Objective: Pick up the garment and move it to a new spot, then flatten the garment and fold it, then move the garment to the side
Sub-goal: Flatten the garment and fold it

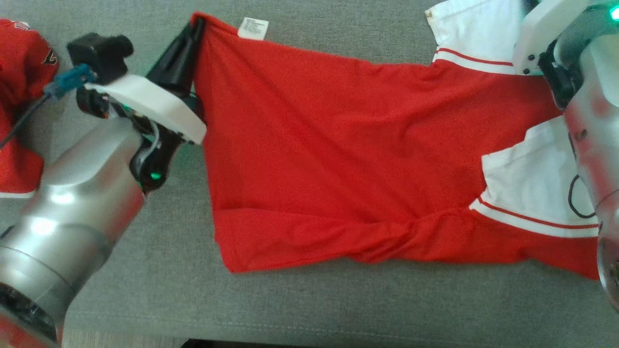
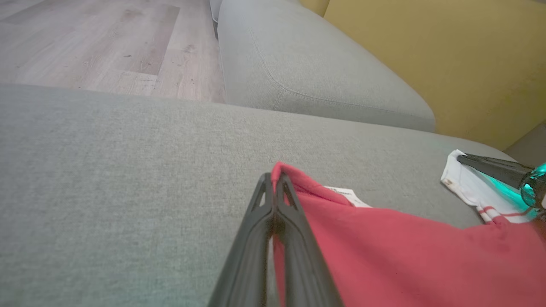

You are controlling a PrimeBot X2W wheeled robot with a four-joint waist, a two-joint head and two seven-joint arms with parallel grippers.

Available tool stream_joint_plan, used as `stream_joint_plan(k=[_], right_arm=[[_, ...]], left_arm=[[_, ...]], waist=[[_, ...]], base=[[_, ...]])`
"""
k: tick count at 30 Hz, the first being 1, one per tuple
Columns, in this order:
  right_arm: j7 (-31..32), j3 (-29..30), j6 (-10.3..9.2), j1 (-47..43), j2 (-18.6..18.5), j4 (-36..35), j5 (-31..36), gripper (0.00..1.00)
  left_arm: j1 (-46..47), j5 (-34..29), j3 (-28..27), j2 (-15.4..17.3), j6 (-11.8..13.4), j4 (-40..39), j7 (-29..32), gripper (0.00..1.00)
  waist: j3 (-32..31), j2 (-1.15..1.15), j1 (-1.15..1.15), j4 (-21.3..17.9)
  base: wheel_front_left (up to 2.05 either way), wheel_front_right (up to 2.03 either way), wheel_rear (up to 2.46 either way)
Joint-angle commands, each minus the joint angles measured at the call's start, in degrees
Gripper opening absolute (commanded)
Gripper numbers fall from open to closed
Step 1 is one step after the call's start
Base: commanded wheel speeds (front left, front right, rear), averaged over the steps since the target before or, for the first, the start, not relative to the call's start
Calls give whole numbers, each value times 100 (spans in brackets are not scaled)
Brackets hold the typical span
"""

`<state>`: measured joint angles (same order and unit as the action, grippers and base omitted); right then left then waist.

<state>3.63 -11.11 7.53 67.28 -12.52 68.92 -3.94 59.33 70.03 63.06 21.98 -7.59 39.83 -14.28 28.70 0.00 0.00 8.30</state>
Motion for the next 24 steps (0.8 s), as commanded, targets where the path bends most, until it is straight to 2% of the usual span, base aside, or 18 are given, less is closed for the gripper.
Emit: stream_joint_plan(k=[1,8,14,18,19,24], right_arm=[[-263,-46,-4,50,60,-110,-75,0],[-1493,263,-4,211,-98,-173,-54,0],[-1847,525,-4,-55,64,-446,-173,0],[-1860,308,-4,-1003,180,-1648,-589,0],[-1860,308,-4,-1003,180,-1648,-589,0],[-1862,-36,-4,-2316,47,-2844,-1174,0]], left_arm=[[297,16,-306,257,10,-17,-70,0],[215,-311,-1559,149,10,310,-71,0],[-186,-470,-2157,44,10,522,-71,0],[-728,-417,-2617,77,10,533,-72,0],[-728,-417,-2617,77,10,533,-72,0],[-1508,-508,-3090,93,10,440,-72,0]], waist=[[7,0,0,-5],[-132,0,0,-50],[-412,0,0,-226],[-746,0,0,-429],[-746,0,0,-429],[-1155,0,0,-588]], base=[[0,0,0],[0,0,0],[0,0,0],[0,0,0],[0,0,0],[0,0,0]])
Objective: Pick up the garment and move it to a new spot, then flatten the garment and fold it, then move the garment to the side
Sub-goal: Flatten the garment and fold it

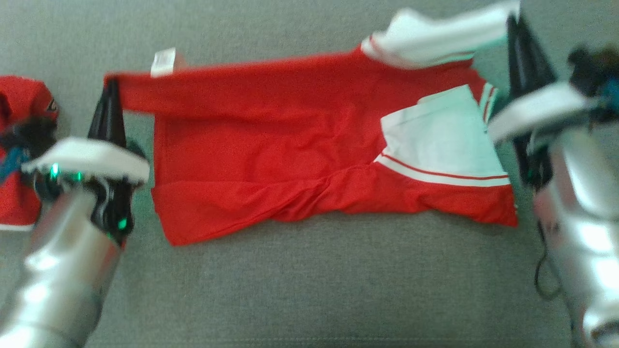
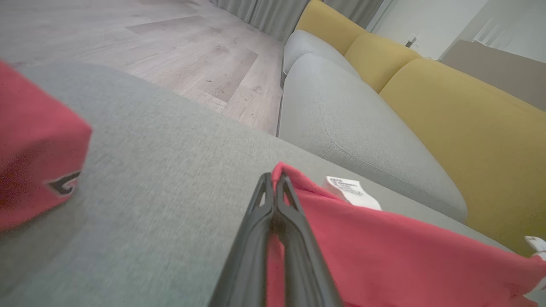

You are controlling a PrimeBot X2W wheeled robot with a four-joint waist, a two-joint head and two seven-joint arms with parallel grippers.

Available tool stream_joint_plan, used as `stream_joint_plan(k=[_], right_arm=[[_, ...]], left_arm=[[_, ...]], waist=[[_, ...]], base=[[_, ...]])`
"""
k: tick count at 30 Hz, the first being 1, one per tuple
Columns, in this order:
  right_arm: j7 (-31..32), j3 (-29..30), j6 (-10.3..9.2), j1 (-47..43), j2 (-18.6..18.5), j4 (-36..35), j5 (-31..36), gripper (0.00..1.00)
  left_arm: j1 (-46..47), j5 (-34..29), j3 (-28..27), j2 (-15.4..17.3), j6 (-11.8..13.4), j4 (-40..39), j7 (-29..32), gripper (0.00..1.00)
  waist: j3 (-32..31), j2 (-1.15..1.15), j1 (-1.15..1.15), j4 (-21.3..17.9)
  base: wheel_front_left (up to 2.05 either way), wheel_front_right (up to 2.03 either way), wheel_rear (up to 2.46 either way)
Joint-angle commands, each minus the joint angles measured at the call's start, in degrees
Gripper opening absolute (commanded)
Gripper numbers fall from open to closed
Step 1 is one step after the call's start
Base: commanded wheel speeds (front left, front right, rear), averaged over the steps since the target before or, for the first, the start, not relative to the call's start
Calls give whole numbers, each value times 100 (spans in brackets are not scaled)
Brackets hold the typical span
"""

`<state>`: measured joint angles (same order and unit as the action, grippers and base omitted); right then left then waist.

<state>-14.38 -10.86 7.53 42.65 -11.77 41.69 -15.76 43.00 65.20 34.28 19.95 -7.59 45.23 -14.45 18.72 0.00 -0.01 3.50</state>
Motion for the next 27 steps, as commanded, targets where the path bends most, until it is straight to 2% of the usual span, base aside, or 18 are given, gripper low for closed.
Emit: stream_joint_plan(k=[1,4,8,16,17,18,19,22,27], right_arm=[[-61,-88,-4,-106,-53,-322,-97,0],[-61,-146,-4,-790,-110,-812,-320,0],[-61,-141,-4,-1501,-89,-1084,-518,0],[-62,-18,-4,-2280,57,-674,-699,0],[-59,-15,-4,-2304,102,-545,-763,2],[-54,-18,-4,-2299,135,-429,-803,77],[-55,-27,-4,-2269,143,-358,-789,100],[-59,108,-4,-2199,201,-300,-720,100],[-61,645,-4,-2370,485,-640,-243,100]], left_arm=[[-58,-51,-319,276,10,-122,-54,0],[-604,-185,-637,175,10,-243,-54,0],[-1285,-389,-1090,-81,10,-377,-54,0],[-2152,-983,-1606,-751,10,-432,-54,0],[-2213,-1077,-1666,-798,10,-398,-54,11],[-2256,-1204,-1759,-830,10,-377,-54,66],[-2299,-1352,-1869,-859,10,-354,-54,100],[-2442,-1999,-2184,-936,43,-409,-54,100],[-2924,-3697,-2578,-1042,372,-1112,-54,100]], waist=[[-235,0,1,-134],[-440,0,1,-183],[-669,0,1,-195],[-976,0,1,-121],[-999,0,1,-126],[-1018,0,1,-134],[-1036,0,1,-144],[-1111,0,1,-172],[-1245,0,1,-194]], base=[[0,0,0],[0,0,0],[0,0,0],[0,0,0],[0,0,0],[0,0,0],[0,0,0],[0,0,0],[0,0,0]])
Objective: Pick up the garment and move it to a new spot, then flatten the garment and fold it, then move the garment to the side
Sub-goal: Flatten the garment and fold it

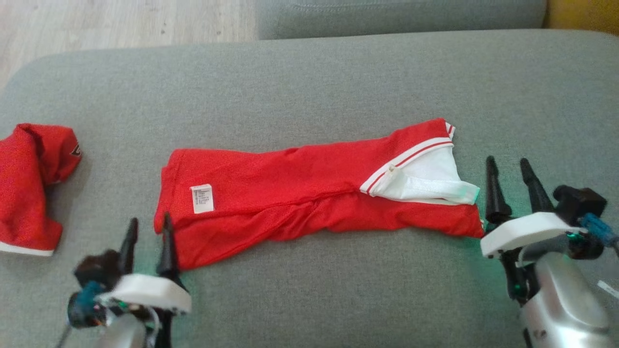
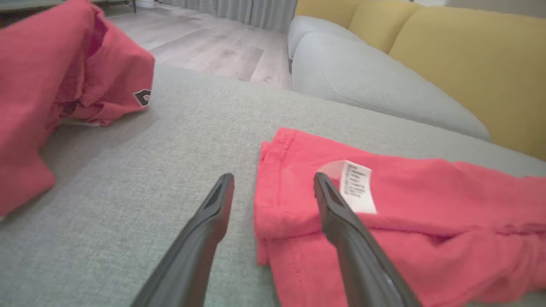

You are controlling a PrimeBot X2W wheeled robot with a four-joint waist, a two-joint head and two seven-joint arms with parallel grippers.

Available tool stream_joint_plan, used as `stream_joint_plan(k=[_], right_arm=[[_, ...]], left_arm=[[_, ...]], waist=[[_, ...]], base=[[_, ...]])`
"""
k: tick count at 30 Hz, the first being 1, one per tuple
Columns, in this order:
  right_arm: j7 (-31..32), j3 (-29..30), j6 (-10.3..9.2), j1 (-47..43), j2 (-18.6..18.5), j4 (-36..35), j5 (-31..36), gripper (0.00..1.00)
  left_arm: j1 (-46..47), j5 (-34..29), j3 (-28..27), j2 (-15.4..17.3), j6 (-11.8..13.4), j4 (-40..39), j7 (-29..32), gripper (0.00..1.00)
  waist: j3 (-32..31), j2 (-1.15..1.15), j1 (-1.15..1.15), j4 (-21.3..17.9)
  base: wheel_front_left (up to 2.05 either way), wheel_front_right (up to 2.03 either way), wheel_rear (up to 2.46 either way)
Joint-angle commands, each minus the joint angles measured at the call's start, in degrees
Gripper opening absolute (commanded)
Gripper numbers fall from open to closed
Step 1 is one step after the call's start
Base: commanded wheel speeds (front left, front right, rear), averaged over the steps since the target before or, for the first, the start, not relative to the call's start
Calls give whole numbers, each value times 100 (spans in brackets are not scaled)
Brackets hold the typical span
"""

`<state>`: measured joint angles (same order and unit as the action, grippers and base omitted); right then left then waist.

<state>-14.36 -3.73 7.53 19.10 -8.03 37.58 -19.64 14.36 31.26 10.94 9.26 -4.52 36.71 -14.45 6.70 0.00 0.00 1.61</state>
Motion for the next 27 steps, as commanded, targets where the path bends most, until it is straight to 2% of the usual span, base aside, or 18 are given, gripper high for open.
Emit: stream_joint_plan(k=[1,5,10,19,27], right_arm=[[-62,13,-4,-83,170,-295,268,100],[-62,293,-4,-429,396,-481,585,100],[-63,382,-4,-797,502,-436,653,100],[-63,150,-4,-737,513,-338,467,100],[-63,99,-4,67,514,208,773,100]], left_arm=[[-174,-608,-298,-12,125,-411,-54,100],[-636,-1498,-500,-231,247,-960,-54,100],[-1154,-1996,-597,-474,163,-1241,-54,100],[-1272,-2223,-676,-609,0,-1341,-54,100],[-923,-2091,-499,-635,-168,-1128,-55,100]], waist=[[-76,0,0,-9],[-255,0,0,-11],[-463,0,0,-30],[-401,0,0,-42],[52,0,0,200]], base=[[0,0,0],[0,0,0],[0,0,0],[0,0,0],[0,0,0]])
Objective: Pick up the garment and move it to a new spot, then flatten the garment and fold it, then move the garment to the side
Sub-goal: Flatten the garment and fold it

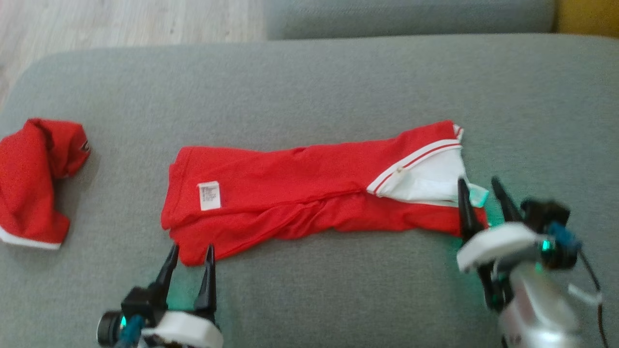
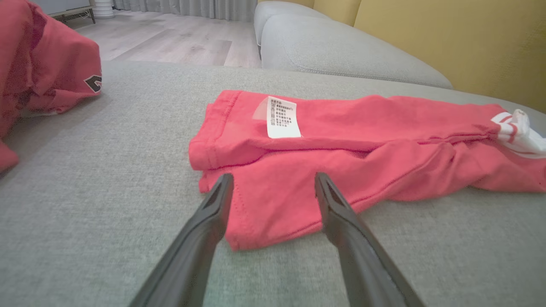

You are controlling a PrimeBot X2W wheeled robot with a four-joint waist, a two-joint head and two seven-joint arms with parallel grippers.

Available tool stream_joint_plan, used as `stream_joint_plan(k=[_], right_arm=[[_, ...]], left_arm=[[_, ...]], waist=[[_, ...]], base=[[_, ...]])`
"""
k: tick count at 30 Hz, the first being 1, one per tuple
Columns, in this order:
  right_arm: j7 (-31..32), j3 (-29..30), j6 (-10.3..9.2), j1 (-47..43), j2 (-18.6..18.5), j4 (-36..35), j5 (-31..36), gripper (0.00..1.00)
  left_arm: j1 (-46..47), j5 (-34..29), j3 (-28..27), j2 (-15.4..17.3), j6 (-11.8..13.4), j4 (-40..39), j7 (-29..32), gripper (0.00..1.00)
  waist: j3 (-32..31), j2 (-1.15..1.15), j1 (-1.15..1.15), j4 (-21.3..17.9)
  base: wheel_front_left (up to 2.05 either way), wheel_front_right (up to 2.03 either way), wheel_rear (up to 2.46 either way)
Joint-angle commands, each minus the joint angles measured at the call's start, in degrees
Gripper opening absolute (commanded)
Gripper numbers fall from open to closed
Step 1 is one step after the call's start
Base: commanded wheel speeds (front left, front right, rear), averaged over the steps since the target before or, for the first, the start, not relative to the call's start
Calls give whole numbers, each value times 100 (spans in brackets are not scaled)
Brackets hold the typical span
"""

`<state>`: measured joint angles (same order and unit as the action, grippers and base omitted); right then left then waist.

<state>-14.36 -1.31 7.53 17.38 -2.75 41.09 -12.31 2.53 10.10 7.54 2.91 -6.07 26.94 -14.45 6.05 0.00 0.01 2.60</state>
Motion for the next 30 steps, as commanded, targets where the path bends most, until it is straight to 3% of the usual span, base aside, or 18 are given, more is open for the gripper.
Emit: stream_joint_plan(k=[1,9,13,14,15,16,19,24,27,30], right_arm=[[-63,-110,-4,378,-13,-54,70,100],[97,255,-4,1096,-13,1492,470,100],[315,19,-4,1237,-13,2107,244,100],[362,-115,-4,1248,-13,2205,139,85],[391,-249,-4,1251,-13,2267,-21,31],[416,-371,-4,1248,-13,2309,-198,0],[338,-593,-4,1272,-13,2384,-456,0],[-11,-281,-4,1415,-382,2358,-409,0],[-56,-134,-4,1446,-674,2133,-229,0],[-60,-258,-4,1439,-719,1645,20,0]], left_arm=[[306,65,-123,0,-22,-143,-55,100],[436,337,68,-2,-71,-48,-55,100],[461,378,79,-2,-85,-40,-55,100],[464,382,75,-2,-88,-39,-55,100],[466,385,68,-2,-90,-38,-55,100],[467,388,57,-2,-93,-33,-55,100],[470,395,22,-2,-99,0,-55,100],[472,403,24,-2,-110,-12,-55,100],[417,422,28,-2,-114,-21,-55,100],[342,444,39,-2,-119,-4,-55,100]], waist=[[174,0,-1,141],[400,0,-1,431],[454,0,-1,498],[461,0,-1,506],[467,0,-1,509],[472,0,-1,504],[466,0,-1,447],[349,0,-1,341],[241,0,-1,274],[144,0,-1,209]], base=[[0,0,0],[0,0,0],[0,0,0],[0,0,0],[0,0,0],[0,0,0],[0,0,0],[0,0,0],[0,0,0],[0,0,0]])
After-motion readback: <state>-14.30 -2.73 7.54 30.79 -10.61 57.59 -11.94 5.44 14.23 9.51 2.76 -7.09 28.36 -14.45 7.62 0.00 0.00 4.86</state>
